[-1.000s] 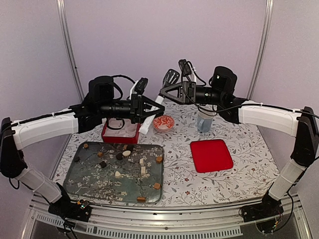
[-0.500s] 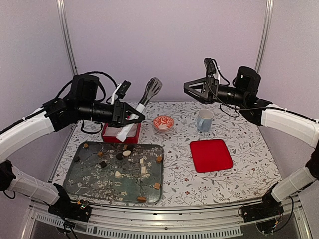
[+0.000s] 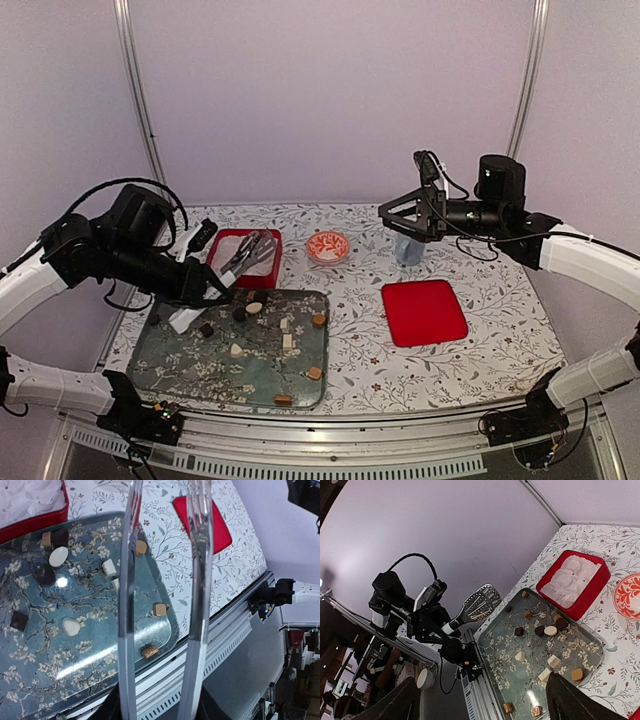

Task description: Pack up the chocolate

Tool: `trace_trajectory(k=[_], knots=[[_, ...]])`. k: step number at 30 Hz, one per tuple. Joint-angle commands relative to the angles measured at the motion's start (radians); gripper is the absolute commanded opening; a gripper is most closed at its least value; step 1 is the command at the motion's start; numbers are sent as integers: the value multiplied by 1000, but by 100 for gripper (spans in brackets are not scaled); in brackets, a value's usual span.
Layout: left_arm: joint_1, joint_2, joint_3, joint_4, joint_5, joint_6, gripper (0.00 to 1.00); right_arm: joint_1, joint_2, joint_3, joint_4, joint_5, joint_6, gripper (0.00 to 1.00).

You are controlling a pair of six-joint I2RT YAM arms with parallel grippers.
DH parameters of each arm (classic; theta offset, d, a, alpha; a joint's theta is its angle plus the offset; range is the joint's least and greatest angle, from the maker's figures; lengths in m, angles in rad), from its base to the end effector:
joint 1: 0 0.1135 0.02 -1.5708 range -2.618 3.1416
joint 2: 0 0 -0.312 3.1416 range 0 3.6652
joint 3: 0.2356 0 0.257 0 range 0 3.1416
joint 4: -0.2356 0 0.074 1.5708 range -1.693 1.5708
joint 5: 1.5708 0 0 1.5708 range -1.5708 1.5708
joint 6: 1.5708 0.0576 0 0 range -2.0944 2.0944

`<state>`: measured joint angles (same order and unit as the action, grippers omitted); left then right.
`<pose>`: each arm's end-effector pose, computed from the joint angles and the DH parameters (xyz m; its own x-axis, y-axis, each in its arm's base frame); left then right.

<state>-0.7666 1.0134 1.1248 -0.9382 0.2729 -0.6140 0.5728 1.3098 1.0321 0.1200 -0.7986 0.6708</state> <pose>0.1220 -0.1390 0.3704 -0.8938 0.0905 -0.4393 0.3481 0.7575 -0.5523 0.2373 0.2022 0.3862 -0.7080 0.0595 -0.7037 -0.6799 0.2118 0.7020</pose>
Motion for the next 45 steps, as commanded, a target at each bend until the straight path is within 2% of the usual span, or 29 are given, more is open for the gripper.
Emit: trace_trajectory(k=[1,14,23,32,45], knots=[[-38,-24,-35,-97,-52,-44,36,-4,-43,-7,-105,-15,-68,89],[-210,97,-40,-105,-182,-72,31,-4,-77,-49,-170,-49,-158,90],[-336,215,5,-145,-265,-80,34,-4,-141,-87,-218,-42,-186,91],[-331,235,-56,-129,-282,-152,35,-3,-168,-118,-235,-5,-177,91],[-255,356,-72,-49,-252,-124,36,-4,-179,-89,-323,23,-209,91]])
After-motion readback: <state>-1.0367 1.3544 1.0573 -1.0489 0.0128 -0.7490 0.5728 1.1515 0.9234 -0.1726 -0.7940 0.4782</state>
